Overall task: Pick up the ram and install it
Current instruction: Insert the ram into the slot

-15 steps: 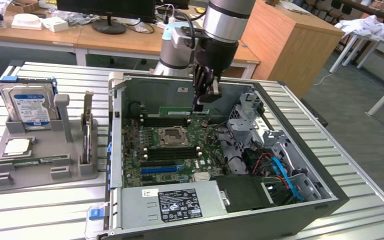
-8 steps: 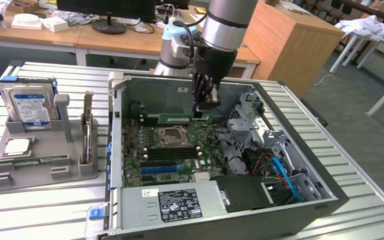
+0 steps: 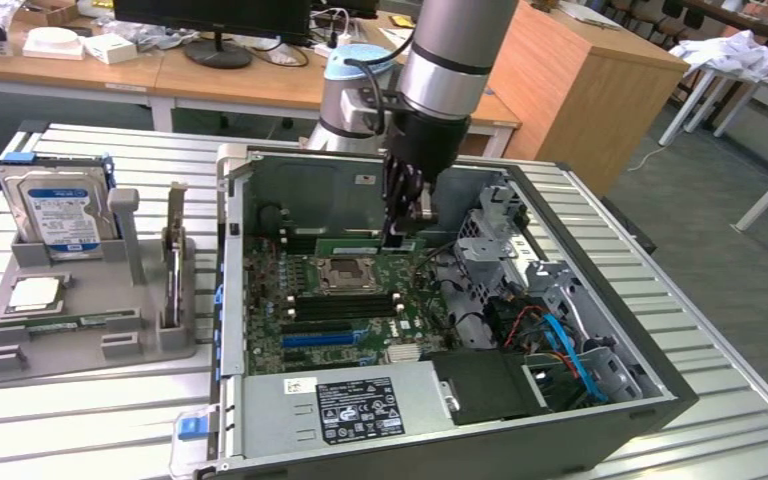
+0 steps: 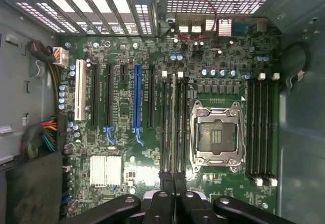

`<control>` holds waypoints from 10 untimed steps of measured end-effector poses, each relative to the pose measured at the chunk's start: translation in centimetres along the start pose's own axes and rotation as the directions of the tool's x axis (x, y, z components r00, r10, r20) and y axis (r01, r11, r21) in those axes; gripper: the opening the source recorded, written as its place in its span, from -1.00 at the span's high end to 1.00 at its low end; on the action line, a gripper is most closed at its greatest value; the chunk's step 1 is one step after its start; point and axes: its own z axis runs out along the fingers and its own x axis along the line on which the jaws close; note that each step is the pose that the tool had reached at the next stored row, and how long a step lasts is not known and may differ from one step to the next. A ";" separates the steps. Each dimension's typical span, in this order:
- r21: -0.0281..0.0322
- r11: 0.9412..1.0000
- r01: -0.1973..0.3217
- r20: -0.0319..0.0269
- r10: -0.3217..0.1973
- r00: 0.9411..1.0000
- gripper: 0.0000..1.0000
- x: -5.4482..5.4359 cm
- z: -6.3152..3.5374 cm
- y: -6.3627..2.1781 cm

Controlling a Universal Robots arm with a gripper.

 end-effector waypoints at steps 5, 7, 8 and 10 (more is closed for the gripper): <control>0.000 1.000 -0.001 0.000 0.001 1.000 0.76 0.2 0.92 -0.01; 0.000 1.000 -0.002 0.000 0.002 1.000 0.76 0.2 1.30 -0.01; 0.000 1.000 -0.002 0.000 0.002 1.000 0.76 0.2 1.47 -0.01; 0.000 1.000 -0.003 -0.001 0.003 1.000 0.76 0.3 1.83 -0.01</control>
